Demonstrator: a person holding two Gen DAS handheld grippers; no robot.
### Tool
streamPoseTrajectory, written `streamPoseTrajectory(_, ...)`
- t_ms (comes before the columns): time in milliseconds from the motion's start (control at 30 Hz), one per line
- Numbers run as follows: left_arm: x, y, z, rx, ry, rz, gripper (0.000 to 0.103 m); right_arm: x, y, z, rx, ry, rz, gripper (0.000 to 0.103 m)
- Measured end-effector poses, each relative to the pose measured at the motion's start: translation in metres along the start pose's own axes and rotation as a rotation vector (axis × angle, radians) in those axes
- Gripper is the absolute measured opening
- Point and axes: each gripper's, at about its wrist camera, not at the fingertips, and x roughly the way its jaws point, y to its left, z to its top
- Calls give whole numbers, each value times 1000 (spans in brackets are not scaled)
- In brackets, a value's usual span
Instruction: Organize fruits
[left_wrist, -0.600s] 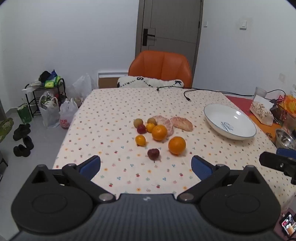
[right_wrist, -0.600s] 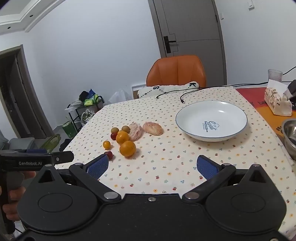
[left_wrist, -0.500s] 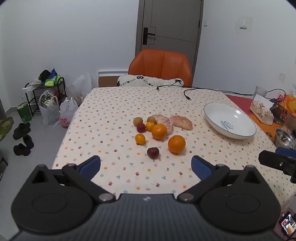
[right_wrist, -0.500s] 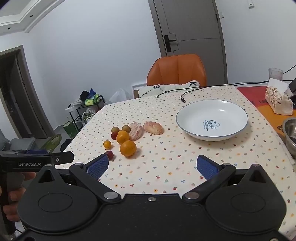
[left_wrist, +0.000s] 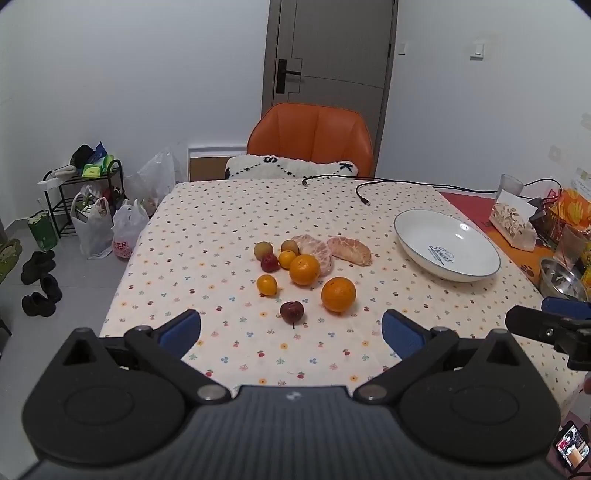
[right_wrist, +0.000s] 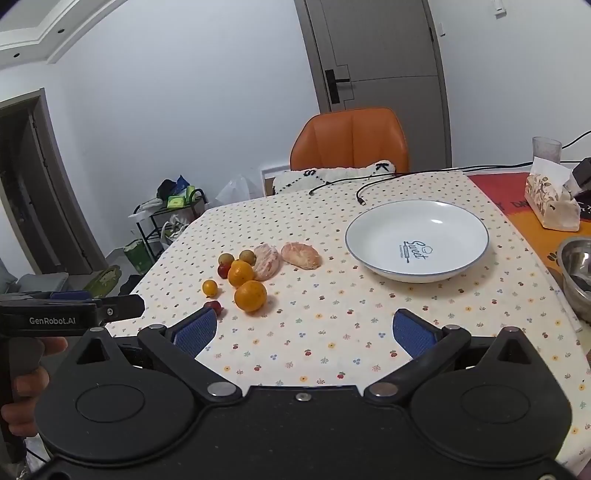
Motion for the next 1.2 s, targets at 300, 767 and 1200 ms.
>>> streamPoseTrajectory(300,-5,1,1,7,-5,3,103,-2,-1,-2,6,-6,-11,103)
streamPoseTrajectory(767,-11,8,2,-1,-9,6,103,-4,5,4,-13,5,12,103)
streamPoseTrajectory(1200,-12,6,5,-1,-18,-4,103,-5,10,8,-28,6,5,103)
